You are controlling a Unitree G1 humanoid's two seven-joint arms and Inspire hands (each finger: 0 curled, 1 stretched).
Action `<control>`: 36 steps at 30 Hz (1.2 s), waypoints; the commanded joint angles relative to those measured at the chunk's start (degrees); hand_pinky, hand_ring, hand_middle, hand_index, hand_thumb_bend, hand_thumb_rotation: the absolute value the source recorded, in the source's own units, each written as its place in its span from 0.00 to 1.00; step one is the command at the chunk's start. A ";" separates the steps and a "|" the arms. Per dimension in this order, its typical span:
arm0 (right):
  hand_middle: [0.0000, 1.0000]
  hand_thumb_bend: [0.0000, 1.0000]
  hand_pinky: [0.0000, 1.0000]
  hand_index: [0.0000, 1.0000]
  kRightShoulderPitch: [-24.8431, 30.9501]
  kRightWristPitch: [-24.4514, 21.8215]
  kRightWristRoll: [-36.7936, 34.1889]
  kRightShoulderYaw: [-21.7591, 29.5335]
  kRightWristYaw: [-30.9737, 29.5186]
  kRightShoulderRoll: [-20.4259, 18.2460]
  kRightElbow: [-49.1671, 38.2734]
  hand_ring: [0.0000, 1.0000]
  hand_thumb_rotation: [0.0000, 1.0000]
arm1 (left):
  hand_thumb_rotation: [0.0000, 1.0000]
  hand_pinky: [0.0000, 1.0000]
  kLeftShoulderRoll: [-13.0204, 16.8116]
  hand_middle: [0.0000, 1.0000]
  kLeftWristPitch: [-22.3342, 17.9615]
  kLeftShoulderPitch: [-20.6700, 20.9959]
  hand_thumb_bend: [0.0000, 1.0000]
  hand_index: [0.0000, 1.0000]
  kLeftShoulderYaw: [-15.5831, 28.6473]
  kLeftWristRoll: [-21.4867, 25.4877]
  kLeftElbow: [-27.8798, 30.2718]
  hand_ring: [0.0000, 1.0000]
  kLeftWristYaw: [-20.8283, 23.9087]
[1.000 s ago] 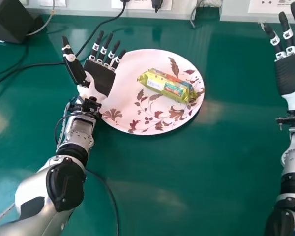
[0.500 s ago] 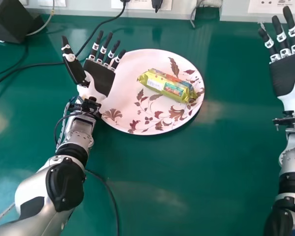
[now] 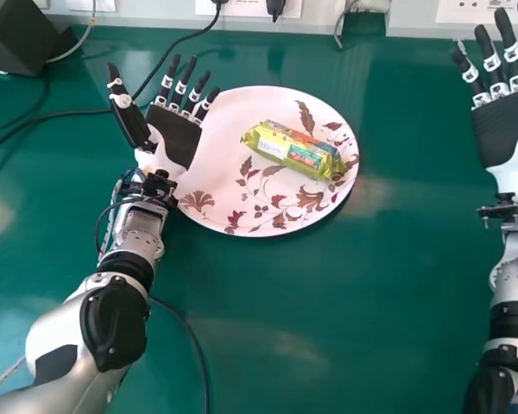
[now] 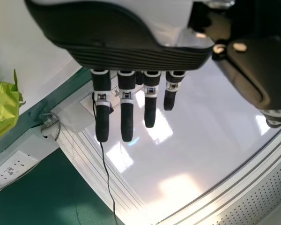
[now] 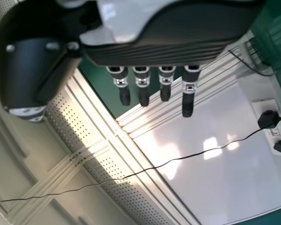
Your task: Pick up biscuit and place it in the plate
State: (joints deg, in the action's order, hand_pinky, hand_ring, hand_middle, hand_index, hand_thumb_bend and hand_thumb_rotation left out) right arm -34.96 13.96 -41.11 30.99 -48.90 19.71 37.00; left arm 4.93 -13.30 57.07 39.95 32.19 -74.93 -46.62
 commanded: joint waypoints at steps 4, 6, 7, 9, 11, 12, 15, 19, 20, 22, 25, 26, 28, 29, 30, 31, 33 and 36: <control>0.99 0.81 0.80 1.00 -0.20 0.34 0.22 0.11 -0.43 -0.34 0.28 0.93 0.85 | 0.88 0.56 -0.03 0.86 -0.51 -1.41 1.00 0.99 -0.06 -0.36 -0.67 0.70 1.18; 0.99 0.82 0.80 1.00 -0.21 0.26 0.25 0.09 -0.44 -0.33 0.27 0.92 0.86 | 0.88 0.56 -0.08 0.86 -0.84 -1.41 1.00 0.99 -0.17 -0.50 -0.64 0.70 1.45; 1.00 0.82 0.79 1.00 -0.24 0.24 0.25 0.11 -0.37 -0.34 0.32 0.92 0.86 | 0.88 0.56 -0.10 0.86 -0.89 -1.41 1.00 0.99 -0.15 -0.46 -0.63 0.70 1.42; 1.00 0.82 0.80 1.00 -0.26 0.23 0.32 0.12 -0.24 -0.31 0.37 0.92 0.84 | 0.88 0.56 -0.06 0.86 -0.62 -1.38 1.00 0.99 -0.03 -0.28 -0.66 0.70 1.21; 1.00 0.81 0.79 1.00 -0.29 0.39 0.45 0.12 -0.33 -0.23 0.50 0.92 0.85 | 0.88 0.56 -0.09 0.86 -0.83 -1.37 1.00 0.99 -0.11 -0.38 -0.64 0.70 1.33; 0.99 0.81 0.79 1.00 -0.29 0.44 0.52 0.11 -0.41 -0.20 0.52 0.92 0.85 | 0.88 0.56 -0.11 0.86 -0.83 -1.36 1.00 0.99 -0.12 -0.39 -0.63 0.70 1.53; 0.99 0.81 0.79 1.00 -0.30 0.16 0.51 0.17 -0.47 -0.17 0.47 0.92 0.85 | 0.87 0.56 -0.14 0.87 -0.60 -1.32 1.00 0.99 -0.02 -0.26 -0.63 0.70 1.98; 0.98 0.81 0.78 1.00 -0.29 0.22 0.57 0.19 -0.57 -0.12 0.47 0.91 0.86 | 0.87 0.56 -0.18 0.87 -0.91 -1.36 1.00 1.00 -0.23 -0.49 -0.60 0.70 2.48; 0.98 0.81 0.79 1.00 -0.28 0.23 0.55 0.21 -0.68 -0.08 0.49 0.91 0.86 | 0.87 0.56 -0.16 0.87 -1.06 -1.39 1.00 0.99 -0.31 -0.59 -0.60 0.70 2.34; 0.99 0.80 0.80 1.00 -0.33 0.08 0.37 0.30 -0.90 -0.02 0.58 0.92 0.87 | 0.87 0.56 -0.18 0.87 -0.99 -1.36 1.00 1.00 -0.23 -0.50 -0.62 0.70 2.44; 0.99 0.81 0.80 1.00 -0.32 -0.11 0.29 0.38 -0.92 -0.01 0.54 0.92 0.83 | 0.87 0.56 -0.19 0.88 -0.49 -1.30 1.00 1.00 -0.02 -0.19 -0.63 0.70 2.08; 0.99 0.81 0.80 1.00 -0.27 -0.04 0.37 0.38 -0.74 -0.07 0.43 0.92 0.83 | 0.87 0.56 -0.18 0.88 -0.70 -1.34 1.00 1.00 -0.11 -0.30 -0.63 0.70 2.02; 0.99 0.82 0.79 1.00 -0.19 0.05 0.43 0.40 -0.58 -0.13 0.31 0.91 0.83 | 0.87 0.55 -0.17 0.88 -0.84 -1.37 1.00 0.99 -0.14 -0.36 -0.65 0.70 2.01; 0.99 0.82 0.78 1.00 -0.17 0.02 0.41 0.42 -0.51 -0.14 0.29 0.91 0.84 | 0.87 0.55 -0.17 0.88 -0.76 -1.35 1.00 0.99 -0.08 -0.30 -0.66 0.70 2.05; 0.99 0.81 0.79 1.00 -0.16 -0.02 0.39 0.44 -0.42 -0.17 0.25 0.91 0.84 | 0.87 0.55 -0.19 0.87 -0.70 -1.33 1.00 0.99 -0.03 -0.24 -0.67 0.70 2.09; 0.99 0.81 0.79 1.00 -0.21 0.02 0.36 0.47 -0.53 -0.14 0.36 0.91 0.85 | 0.88 0.55 -0.19 0.87 -0.70 -1.31 1.00 0.99 -0.03 -0.23 -0.67 0.70 2.06; 0.99 0.81 0.79 1.00 -0.25 0.11 0.36 0.47 -0.73 -0.10 0.43 0.92 0.85 | 0.88 0.55 -0.22 0.88 -0.76 -1.30 1.00 0.99 -0.02 -0.21 -0.66 0.70 1.93; 1.00 0.80 0.79 1.00 -0.27 -0.04 0.22 0.50 -0.94 -0.10 0.42 0.91 0.86 | 0.87 0.56 -0.24 0.88 -0.73 -1.28 1.00 0.99 -0.06 -0.25 -0.65 0.70 2.08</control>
State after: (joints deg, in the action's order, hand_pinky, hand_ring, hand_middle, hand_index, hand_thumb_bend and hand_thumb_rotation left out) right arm -34.99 13.98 -40.44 31.12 -49.29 19.72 37.28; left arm 4.89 -14.14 57.07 39.94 32.12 -74.94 -44.53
